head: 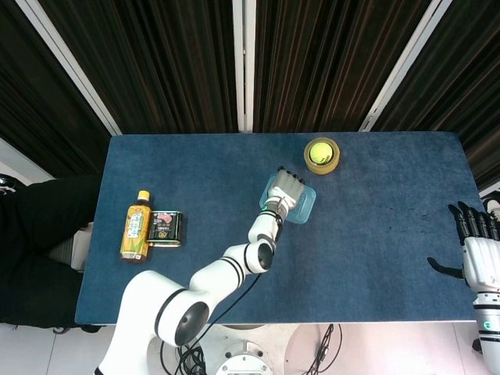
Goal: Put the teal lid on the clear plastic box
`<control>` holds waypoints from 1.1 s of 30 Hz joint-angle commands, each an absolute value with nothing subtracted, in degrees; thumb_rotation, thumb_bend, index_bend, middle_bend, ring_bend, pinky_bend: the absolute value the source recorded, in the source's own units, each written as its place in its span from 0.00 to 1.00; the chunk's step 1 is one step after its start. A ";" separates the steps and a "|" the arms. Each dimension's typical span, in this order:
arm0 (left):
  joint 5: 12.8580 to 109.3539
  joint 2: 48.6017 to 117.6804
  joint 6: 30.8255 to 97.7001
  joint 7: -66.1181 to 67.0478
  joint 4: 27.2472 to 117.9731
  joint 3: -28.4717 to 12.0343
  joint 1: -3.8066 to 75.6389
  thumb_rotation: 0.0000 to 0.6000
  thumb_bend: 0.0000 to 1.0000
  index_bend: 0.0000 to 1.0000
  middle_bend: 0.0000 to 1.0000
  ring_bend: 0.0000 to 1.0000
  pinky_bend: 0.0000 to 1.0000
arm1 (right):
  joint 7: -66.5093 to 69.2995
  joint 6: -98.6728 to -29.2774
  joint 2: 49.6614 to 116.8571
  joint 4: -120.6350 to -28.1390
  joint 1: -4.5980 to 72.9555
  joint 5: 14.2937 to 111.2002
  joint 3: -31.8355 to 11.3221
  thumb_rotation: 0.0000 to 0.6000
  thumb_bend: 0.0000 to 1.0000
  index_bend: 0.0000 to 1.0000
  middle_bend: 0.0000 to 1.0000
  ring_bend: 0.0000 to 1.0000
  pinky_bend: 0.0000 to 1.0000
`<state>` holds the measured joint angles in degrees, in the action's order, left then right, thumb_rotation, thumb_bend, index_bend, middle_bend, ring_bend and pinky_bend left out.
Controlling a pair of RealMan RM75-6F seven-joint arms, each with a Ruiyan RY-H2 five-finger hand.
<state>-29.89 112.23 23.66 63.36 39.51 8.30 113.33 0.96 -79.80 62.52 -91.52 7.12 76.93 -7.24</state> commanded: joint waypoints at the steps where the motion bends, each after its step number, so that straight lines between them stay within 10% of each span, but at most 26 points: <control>1: -31.33 112.90 24.74 66.37 38.87 6.64 113.24 1.00 0.19 0.28 0.30 0.18 0.15 | 1.13 -79.74 62.52 -91.38 7.06 76.91 -7.20 1.00 0.04 0.00 0.00 0.00 0.00; 33: -31.81 117.50 31.53 94.91 32.07 -18.16 107.99 1.00 0.16 0.19 0.24 0.18 0.15 | 2.45 -80.04 62.37 -90.55 6.39 77.02 -7.32 1.00 0.04 0.00 0.00 0.00 0.00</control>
